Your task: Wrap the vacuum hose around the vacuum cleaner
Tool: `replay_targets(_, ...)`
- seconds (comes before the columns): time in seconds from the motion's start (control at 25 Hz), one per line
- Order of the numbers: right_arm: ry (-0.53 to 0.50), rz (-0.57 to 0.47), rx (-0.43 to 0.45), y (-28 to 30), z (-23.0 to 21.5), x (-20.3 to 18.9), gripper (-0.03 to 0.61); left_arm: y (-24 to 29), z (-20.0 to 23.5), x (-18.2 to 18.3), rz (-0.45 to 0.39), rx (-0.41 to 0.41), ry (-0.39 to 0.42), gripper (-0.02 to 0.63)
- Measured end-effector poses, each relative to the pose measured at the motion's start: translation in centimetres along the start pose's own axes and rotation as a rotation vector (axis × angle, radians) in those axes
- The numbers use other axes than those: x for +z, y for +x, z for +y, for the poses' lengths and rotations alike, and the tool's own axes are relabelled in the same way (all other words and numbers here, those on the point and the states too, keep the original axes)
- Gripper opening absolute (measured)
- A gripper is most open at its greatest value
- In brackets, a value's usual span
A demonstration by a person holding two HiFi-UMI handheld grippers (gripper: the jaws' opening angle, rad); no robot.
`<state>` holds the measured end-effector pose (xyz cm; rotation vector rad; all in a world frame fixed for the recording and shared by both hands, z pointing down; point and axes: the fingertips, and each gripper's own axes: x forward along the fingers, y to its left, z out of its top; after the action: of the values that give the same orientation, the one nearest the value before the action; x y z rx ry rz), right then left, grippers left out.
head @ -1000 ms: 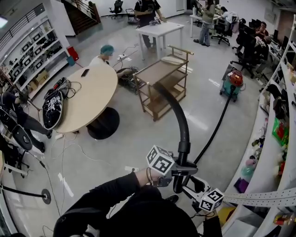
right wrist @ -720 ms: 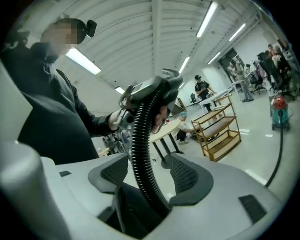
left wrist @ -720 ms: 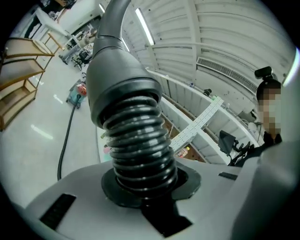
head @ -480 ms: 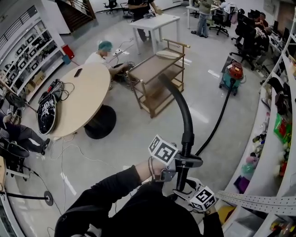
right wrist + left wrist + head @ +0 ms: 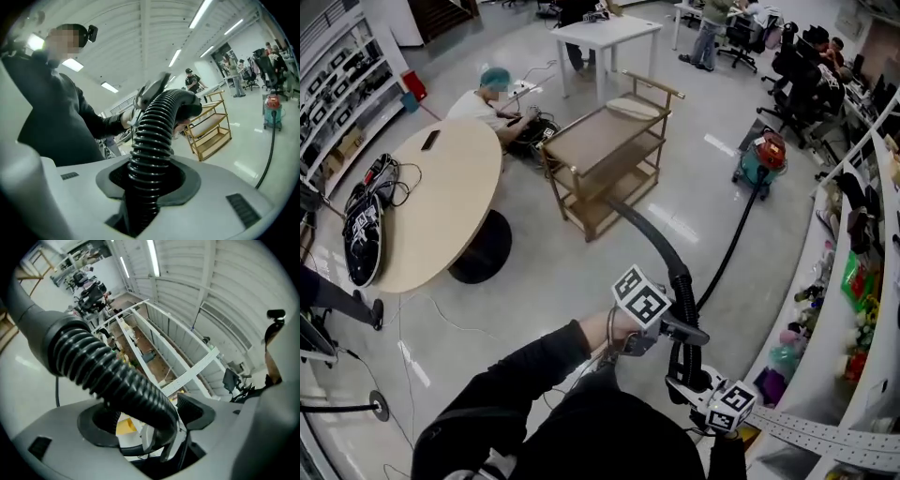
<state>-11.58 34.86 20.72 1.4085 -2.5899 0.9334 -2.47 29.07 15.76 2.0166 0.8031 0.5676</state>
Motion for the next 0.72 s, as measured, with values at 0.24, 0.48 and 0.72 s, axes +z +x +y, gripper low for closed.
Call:
replay_targets(0.24, 0.257, -0.135, -0.114, 2.9, -5.6, 3.8, 0.143, -4.1, 3.5, -6.1, 0.050, -0.016, 0.027, 0.370)
replay_targets(0.48, 0.496, -0.437, -0.207, 1.7, -11.6, 11.0, 0.144, -0.6, 7.0, -11.6, 0.290, 0.180, 0.456, 0.370)
replay_targets(0.72, 0.582, -0.667, -0.110, -2.0, -14.5, 17.7, 0.150, 3.0, 8.9, -9.2, 0.329, 0.253, 0.628, 0.173)
